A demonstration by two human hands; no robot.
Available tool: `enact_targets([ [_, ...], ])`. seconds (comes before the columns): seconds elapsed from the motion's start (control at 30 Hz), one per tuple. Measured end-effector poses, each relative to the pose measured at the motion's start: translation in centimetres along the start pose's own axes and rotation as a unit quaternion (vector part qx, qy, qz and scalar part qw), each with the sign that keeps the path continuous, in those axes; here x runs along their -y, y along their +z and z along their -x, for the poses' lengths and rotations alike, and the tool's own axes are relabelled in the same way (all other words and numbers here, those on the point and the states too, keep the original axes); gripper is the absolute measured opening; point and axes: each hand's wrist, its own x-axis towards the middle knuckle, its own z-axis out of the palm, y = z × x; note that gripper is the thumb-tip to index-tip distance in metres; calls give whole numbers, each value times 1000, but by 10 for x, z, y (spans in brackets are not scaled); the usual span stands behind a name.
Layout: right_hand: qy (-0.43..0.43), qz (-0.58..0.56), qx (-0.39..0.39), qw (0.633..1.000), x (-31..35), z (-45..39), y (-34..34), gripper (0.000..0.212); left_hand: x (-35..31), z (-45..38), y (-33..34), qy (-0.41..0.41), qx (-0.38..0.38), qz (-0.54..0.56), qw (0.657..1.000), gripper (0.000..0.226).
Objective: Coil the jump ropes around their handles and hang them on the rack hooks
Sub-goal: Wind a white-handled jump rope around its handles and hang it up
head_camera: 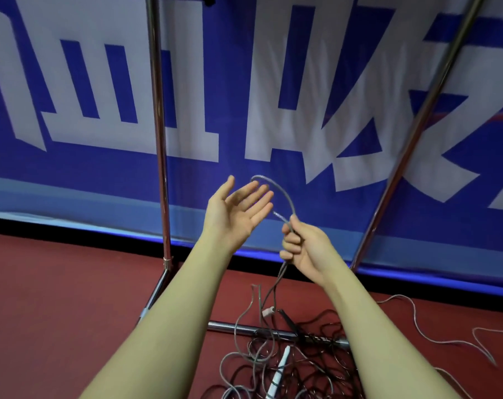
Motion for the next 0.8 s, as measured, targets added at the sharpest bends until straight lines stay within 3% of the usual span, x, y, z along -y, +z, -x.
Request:
enact_targets([
  [0.13,-21,-172,-10,985,14,-6,-2,37,12,-8,-15,-67,-44,-159,984,34],
  [0.3,-56,-299,-14,953,26,-5,0,39,26,-2,-19,-210,52,-338,916,43],
  [0.4,-79,-338,-41,937,29,-4,-1,37,28,0,-19,-215,97,-389,890,36],
  [0.53,-108,-359,-62,925,33,1,-4,35,28,6,-15,-147,135,-518,832,12],
  [0.6,-116,-352,-66,927,35,4,-6,36,28,7,-14,-114,116,-526,835,11],
  [0.8,-35,-212,-50,975,24,11,-23,49,25,7,-4,-59,49,-372,925,8],
])
